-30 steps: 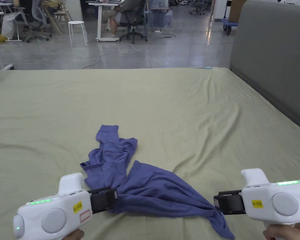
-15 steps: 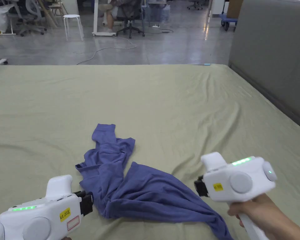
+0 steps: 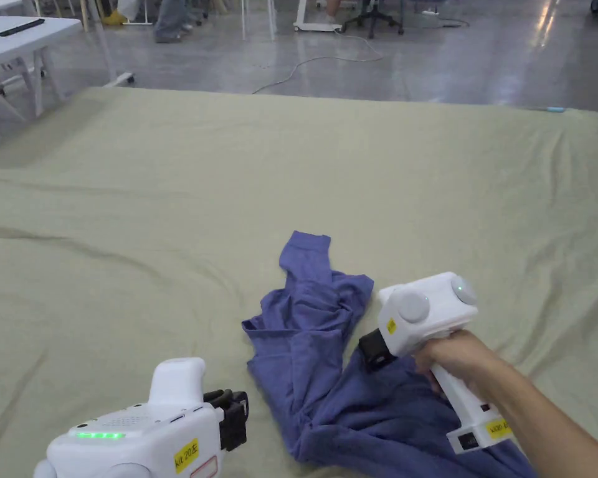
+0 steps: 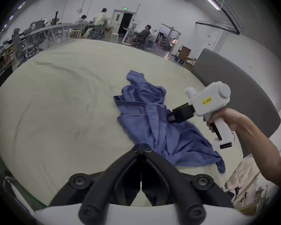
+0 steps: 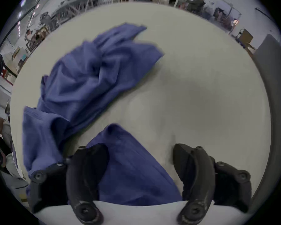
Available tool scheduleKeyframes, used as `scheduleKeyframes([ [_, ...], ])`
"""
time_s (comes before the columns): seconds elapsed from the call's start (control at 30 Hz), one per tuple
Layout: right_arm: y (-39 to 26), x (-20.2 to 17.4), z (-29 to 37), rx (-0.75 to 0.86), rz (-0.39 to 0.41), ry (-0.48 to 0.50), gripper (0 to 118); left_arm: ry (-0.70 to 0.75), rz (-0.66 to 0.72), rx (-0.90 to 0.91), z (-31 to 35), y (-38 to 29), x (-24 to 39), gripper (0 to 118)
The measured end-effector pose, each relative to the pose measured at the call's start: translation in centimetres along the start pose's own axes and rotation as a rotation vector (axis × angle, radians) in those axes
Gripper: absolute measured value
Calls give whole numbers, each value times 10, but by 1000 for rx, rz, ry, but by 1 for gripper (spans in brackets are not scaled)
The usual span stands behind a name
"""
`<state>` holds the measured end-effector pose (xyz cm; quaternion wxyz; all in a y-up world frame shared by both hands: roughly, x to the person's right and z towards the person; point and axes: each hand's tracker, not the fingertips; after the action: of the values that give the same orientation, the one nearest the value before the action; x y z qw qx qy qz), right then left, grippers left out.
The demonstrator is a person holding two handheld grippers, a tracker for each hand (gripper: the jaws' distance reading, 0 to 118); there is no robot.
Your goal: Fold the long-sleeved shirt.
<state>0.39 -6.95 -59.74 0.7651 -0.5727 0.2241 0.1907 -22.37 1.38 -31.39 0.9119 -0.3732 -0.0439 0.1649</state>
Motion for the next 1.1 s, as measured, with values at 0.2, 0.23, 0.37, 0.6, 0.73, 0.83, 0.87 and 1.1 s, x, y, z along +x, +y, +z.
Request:
scheduleKeyframes([
  [0.2, -12, -9, 31, 122, 80, -179, 0, 43, 11, -21, -11, 9, -19, 0],
  [0.23, -16, -4, 36, 116, 76, -115, 0, 45, 12, -21, -11, 10, -20, 0],
  [0.37, -23, 22, 60, 221, -97, 20, 0, 53, 8, -12, -11, 17, -22, 0],
  [0.6, -30, 25, 77, 281, -142, 45, 0, 46, -13, -36, -41, 57, -23, 87],
  [0.73, -26, 23, 66, 269, -119, 23, 0, 71, -59, -50, -56, 66, -13, 86],
  [0.83, -25, 26, 57, 245, -113, 31, 0, 18, -52, -47, -56, 59, -8, 86],
  [0.87, -24, 27, 54, 237, -113, 32, 0, 11, -46, -57, -58, 57, -7, 86],
  [1.1, -28, 31, 47, 227, -134, 43, 0, 24, -117, -120, -115, 70, 15, 94],
])
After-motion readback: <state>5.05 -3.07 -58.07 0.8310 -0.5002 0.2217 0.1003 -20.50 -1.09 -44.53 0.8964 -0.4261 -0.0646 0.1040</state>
